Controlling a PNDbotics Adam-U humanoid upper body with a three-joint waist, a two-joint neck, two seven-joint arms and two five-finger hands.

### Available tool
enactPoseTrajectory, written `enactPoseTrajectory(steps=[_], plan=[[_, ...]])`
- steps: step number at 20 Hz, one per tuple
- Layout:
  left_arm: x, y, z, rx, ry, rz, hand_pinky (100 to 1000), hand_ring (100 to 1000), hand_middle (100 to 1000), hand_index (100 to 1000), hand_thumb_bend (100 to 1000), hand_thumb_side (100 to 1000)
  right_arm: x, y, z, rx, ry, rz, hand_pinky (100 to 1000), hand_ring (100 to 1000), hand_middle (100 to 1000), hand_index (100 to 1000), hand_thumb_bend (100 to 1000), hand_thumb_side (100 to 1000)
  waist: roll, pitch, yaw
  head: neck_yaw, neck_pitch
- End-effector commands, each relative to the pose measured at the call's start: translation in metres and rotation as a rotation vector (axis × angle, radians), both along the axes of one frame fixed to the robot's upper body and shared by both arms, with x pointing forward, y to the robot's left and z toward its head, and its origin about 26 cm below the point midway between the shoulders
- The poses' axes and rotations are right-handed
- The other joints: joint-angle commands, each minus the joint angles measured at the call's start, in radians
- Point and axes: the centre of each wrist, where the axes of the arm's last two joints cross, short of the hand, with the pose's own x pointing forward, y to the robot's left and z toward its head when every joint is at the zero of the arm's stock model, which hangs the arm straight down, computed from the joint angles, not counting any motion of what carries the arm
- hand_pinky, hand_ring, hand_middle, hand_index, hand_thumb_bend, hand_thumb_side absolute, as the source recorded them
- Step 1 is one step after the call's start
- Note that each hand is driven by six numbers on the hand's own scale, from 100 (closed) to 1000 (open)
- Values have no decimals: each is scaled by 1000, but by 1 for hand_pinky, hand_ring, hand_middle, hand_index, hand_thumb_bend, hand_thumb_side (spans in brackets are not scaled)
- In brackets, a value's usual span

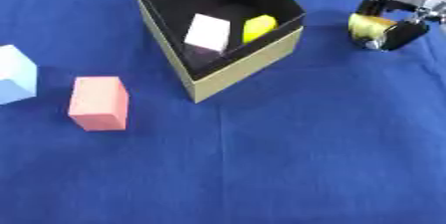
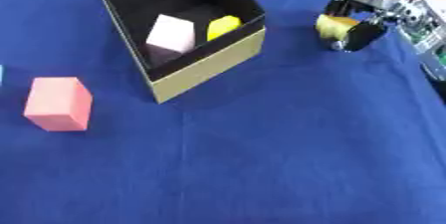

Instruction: Pick up objects on the table and place them in the box.

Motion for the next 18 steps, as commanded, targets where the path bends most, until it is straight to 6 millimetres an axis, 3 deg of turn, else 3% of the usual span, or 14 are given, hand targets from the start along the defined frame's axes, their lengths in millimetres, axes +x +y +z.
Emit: enactPoseTrajectory(steps=[1, 4, 9, 14, 18], plan=[[-1, 0, 6, 12, -21, -6, 652, 762, 686, 840, 166, 752, -7, 2, 21, 6, -69, 17, 798, 706, 536, 652, 337, 100, 1, -31, -5, 3, -4], [-1, 1, 7, 13, -20, -5, 653, 762, 686, 840, 167, 749, -11, 6, 29, 5, -108, 26, 789, 677, 482, 594, 304, 100, -2, -44, -11, 3, -2], [-2, 3, 7, 14, -17, 1, 654, 762, 686, 840, 170, 745, -20, 19, 41, -3, -159, 75, 786, 668, 469, 581, 296, 100, -6, -68, -19, 8, 6], [-2, 4, 7, 19, -15, 3, 655, 762, 687, 840, 174, 738, -37, 47, 66, -22, -206, 196, 786, 667, 474, 589, 301, 100, -12, -91, -26, 8, 15], [-2, 5, 8, 25, -15, -2, 655, 762, 686, 840, 175, 736, -39, 76, 83, -15, -206, 292, 788, 675, 479, 594, 307, 100, -19, -101, -23, 2, 18]])
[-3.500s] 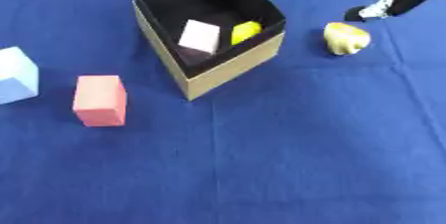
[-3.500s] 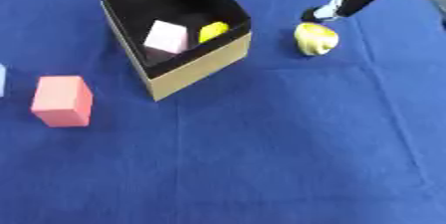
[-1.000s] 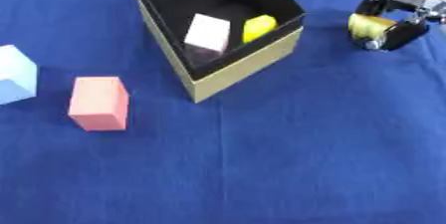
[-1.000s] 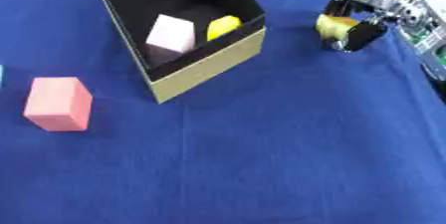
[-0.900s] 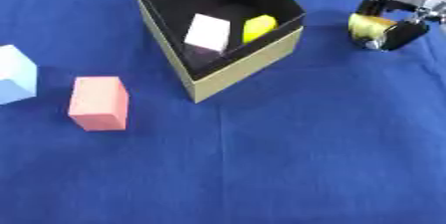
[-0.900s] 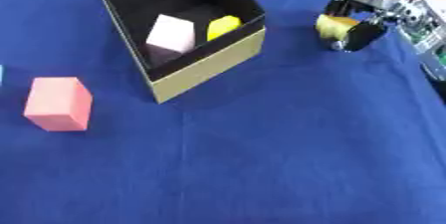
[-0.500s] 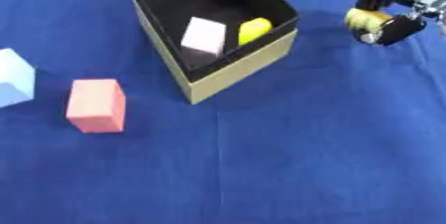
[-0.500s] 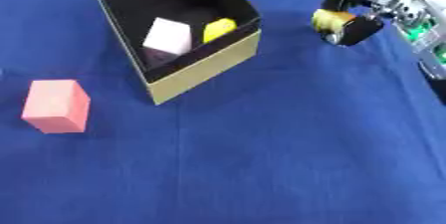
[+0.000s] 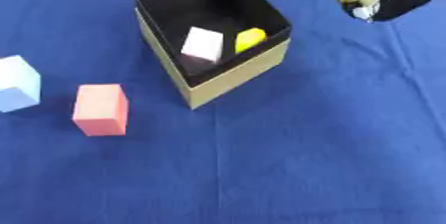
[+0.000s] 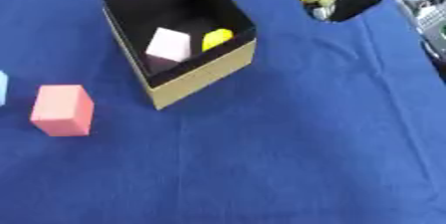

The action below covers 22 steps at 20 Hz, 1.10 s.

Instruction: Pick up objects on the table and place them in the box.

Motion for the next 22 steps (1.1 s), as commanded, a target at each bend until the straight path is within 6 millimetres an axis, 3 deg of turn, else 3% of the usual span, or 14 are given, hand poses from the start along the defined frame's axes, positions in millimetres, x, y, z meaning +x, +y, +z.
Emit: enactPoseTrajectory(steps=[1, 10, 22], plan=[[-2, 4, 8, 26, -18, -3, 655, 762, 686, 840, 175, 736, -6, 18, 19, -20, -18, 65, 788, 676, 479, 595, 308, 100, 0, -26, 4, -6, 6], [1, 3, 13, 33, -34, -20, 655, 762, 686, 839, 181, 728, 12, 74, 24, -73, 15, 191, 788, 680, 496, 616, 309, 100, -16, -26, 43, -29, 5], [3, 1, 17, 32, -50, -31, 655, 762, 686, 839, 183, 727, 33, 91, 8, -89, 44, 199, 789, 697, 537, 663, 328, 100, -25, -10, 78, -42, -3]])
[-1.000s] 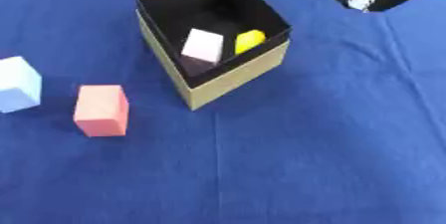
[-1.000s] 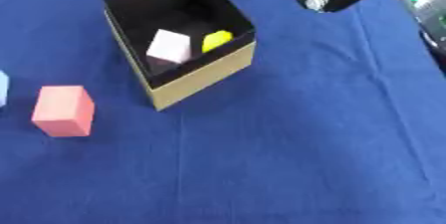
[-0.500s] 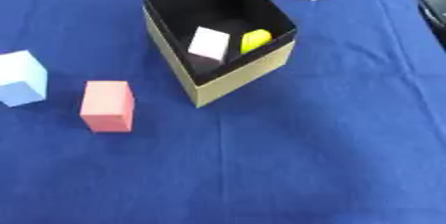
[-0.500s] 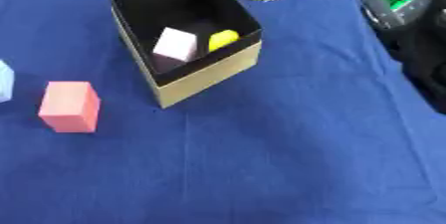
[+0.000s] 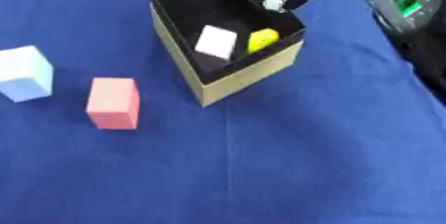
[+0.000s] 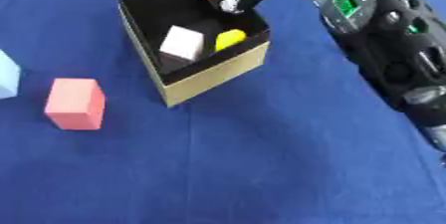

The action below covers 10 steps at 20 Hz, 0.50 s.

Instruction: Pick up objects on the table and place them in the box.

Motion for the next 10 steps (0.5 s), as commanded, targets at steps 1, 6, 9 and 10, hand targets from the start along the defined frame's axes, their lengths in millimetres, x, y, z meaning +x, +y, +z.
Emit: enactPoseTrajectory(steps=[1, 6, 9, 10], plan=[[-1, 1, 8, 23, -24, -11, 655, 762, 686, 839, 184, 727, -1, 0, 10, -14, -30, 0, 794, 713, 562, 686, 346, 100, 4, -18, 1, -3, -9], [-1, 1, 9, 22, -24, -13, 655, 762, 686, 839, 185, 726, 1, 4, 6, -53, 1, 30, 838, 857, 793, 821, 525, 153, 4, -18, 2, -2, -9], [-1, 1, 9, 21, -23, -12, 655, 762, 686, 839, 186, 725, 0, 4, 8, -74, -1, 38, 847, 876, 821, 843, 554, 177, 4, -20, 1, 1, -6], [-1, 1, 8, 20, -23, -12, 655, 762, 686, 839, 186, 725, -1, 3, 8, -78, -5, 38, 847, 876, 822, 843, 555, 178, 4, -21, 0, 2, -5]])
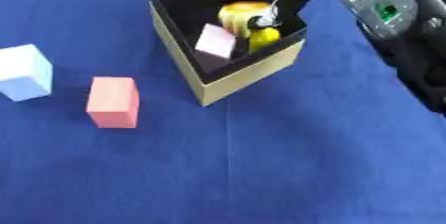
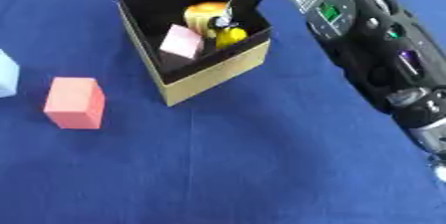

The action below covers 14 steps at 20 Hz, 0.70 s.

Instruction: Pick up objects on the table and place them in the box.

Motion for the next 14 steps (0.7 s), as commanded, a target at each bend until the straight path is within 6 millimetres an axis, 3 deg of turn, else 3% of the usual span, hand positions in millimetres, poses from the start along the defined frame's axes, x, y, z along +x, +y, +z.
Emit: enactPoseTrajectory(steps=[1, 8, 11, 14], plan=[[-1, 1, 8, 21, -23, -8, 655, 762, 686, 839, 188, 723, -5, -4, 16, -17, -44, -4, 847, 876, 823, 845, 554, 176, 5, -24, -1, 3, -4], [-2, 2, 7, 20, -18, -6, 655, 761, 686, 838, 190, 717, -14, -8, 24, 19, -78, 15, 834, 856, 795, 829, 528, 152, 14, -41, -17, 11, 5], [-3, 4, 7, 27, -15, -1, 656, 761, 686, 838, 190, 713, -32, -16, 37, 67, -135, 37, 825, 832, 763, 807, 490, 125, 23, -49, -32, 22, 14], [-3, 7, 8, 40, -17, 6, 657, 762, 686, 838, 191, 708, -63, -30, 49, 95, -198, 46, 823, 823, 752, 800, 472, 128, 31, -58, -55, 47, 22]])
